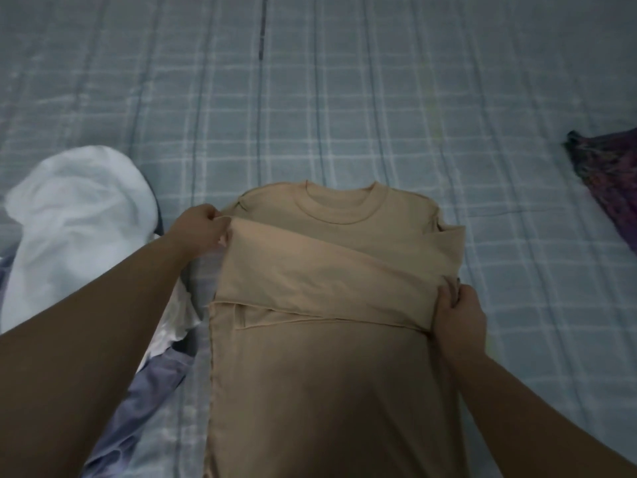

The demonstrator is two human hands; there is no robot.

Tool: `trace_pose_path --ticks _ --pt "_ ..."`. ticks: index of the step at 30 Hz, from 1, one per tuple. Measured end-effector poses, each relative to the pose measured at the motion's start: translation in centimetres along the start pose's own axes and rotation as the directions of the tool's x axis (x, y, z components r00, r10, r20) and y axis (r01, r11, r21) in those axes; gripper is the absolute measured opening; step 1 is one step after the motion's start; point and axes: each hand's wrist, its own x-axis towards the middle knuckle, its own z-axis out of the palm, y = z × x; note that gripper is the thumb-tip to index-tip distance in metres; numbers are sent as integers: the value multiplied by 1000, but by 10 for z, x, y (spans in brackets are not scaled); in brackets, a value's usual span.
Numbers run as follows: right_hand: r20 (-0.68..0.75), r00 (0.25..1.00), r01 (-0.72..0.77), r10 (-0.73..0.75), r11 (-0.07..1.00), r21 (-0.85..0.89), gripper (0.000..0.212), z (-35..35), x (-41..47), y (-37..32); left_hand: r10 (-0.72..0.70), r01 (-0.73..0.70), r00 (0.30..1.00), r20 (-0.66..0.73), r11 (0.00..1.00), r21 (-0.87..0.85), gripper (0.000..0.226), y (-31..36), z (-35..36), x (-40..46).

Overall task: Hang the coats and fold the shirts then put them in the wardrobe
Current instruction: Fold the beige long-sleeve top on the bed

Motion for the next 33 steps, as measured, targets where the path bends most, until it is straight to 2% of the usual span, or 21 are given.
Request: trace_pose_path --ticks 3,8,12,14,16,17,19,21,23,25,28,31,33 --pt "-32 999 16 -16 1000 -10 38 -1 0 -1 38 -38 998 -59 999 0 22 -6 3 2" --pt "-93 995 36 -37 999 -13 36 -4 6 -12 -44 18 995 -93 965 -263 11 -12 -1 4" --pt "-62 997 50 -54 996 -68 36 3 12 -10 -53 -2 992 -117 903 -429 8 -10 5 3" --pt "-37 999 36 -39 996 -78 32 5 14 -9 -21 -28 991 -135 933 -358 30 -7 13 1" --pt "-41 999 18 -19 999 -28 28 6 10 -12 14 -74 966 -258 972 -224 45 -1 21 -10" --pt "-68 997 30 -30 1000 -7 31 4 6 -13 72 -126 937 -341 982 -140 48 0 24 -20" --pt "-182 971 148 -157 987 -61 42 1 -2 -15 274 -251 849 -453 962 111 47 0 35 -44" --pt "-215 925 276 -312 944 -184 50 1 -12 -17 463 -389 796 -390 885 257 44 -3 53 -69" --pt "-90 887 418 -453 870 -261 53 9 -18 -16 581 -508 781 -228 804 309 47 -11 75 -90" --pt "79 849 517 -522 790 -329 55 24 -17 -5 599 -529 797 -79 755 387 53 -25 93 -103" --pt "230 829 555 -509 706 -440 60 42 -8 15 504 -422 859 -86 794 439 57 -42 104 -108" --pt "228 833 547 -503 692 -470 62 44 -7 21 485 -395 869 -93 796 459 58 -45 106 -112" --pt "198 823 562 -533 708 -429 62 39 -16 19 480 -393 872 -101 806 443 58 -43 106 -117"
